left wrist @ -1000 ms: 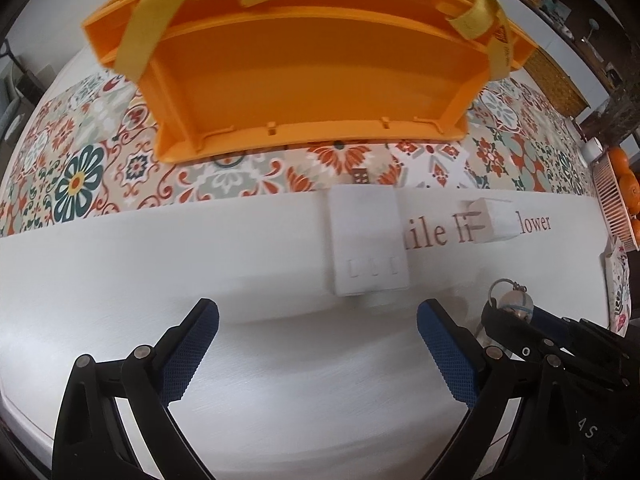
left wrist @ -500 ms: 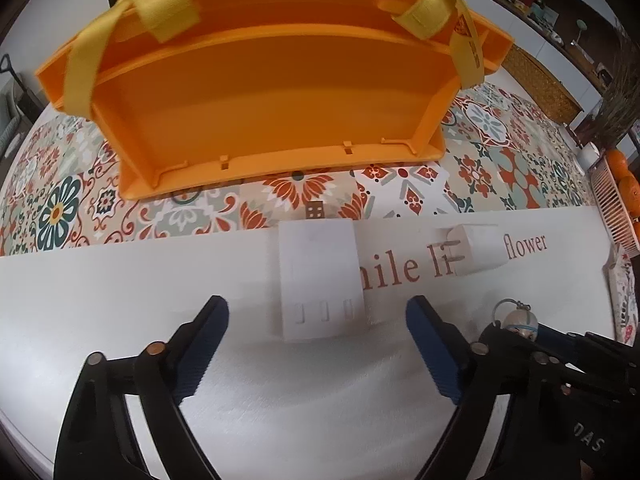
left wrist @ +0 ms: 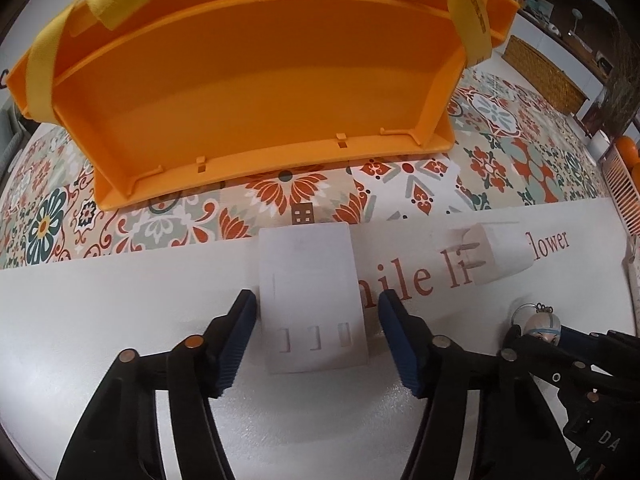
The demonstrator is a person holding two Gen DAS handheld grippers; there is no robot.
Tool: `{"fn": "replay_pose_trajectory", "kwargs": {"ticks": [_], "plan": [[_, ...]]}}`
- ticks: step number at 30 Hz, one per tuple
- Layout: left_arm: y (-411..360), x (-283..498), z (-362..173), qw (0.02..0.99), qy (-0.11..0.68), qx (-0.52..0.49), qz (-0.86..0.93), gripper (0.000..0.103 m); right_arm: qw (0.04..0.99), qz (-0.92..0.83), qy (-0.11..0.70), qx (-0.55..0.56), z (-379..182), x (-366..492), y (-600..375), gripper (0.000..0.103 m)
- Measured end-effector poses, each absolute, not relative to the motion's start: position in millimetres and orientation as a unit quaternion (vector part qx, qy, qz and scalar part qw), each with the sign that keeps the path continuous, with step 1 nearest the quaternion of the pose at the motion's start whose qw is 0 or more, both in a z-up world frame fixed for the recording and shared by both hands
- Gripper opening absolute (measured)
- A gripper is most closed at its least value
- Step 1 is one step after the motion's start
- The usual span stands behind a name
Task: Organize rigid objects
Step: 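Close left tool on the white power strip while right tool holds the keychain, then carry the power strip and keychain with both tools over the crate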
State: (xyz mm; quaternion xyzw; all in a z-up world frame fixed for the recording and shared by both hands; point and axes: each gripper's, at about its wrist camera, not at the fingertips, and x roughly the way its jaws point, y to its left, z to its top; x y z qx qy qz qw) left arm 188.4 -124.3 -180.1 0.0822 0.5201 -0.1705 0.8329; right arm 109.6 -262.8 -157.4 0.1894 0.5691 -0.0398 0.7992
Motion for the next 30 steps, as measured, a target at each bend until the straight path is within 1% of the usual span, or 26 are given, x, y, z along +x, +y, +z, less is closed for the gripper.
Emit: {"fn": "replay_pose_trajectory", "kwargs": {"ticks": [1, 5, 11, 17, 30], "plan": [[-125.3, 188.2, -180.6, 0.835, 0.517, 0.085, -0.169, 0.058, 0.800, -0.040, 0.569, 0.188, -157.9, 110.2, -262.7, 0.029], [-124.6, 187.7, -179.6, 0.839, 0.509, 0.084, -0.171, 0.048, 0.801, -0.040, 0.567, 0.189, -159.5, 111.6, -262.7, 0.029], [-120.6, 188.5, -177.2, 0.837, 0.512, 0.067, -0.179, 0.048, 0.800, -0.042, 0.567, 0.192, -160.2, 113.6, -262.7, 0.029], [-115.1, 184.2, -159.1, 0.844, 0.496, 0.067, -0.191, 0.048, 0.802, -0.040, 0.564, 0.193, -155.4, 114.8, -260.6, 0.029], [-100.0, 181.7, -120.3, 0.859, 0.468, 0.056, -0.199, 0.048, 0.821, -0.040, 0.541, 0.179, -121.0, 121.1, -246.1, 0.029]]}}
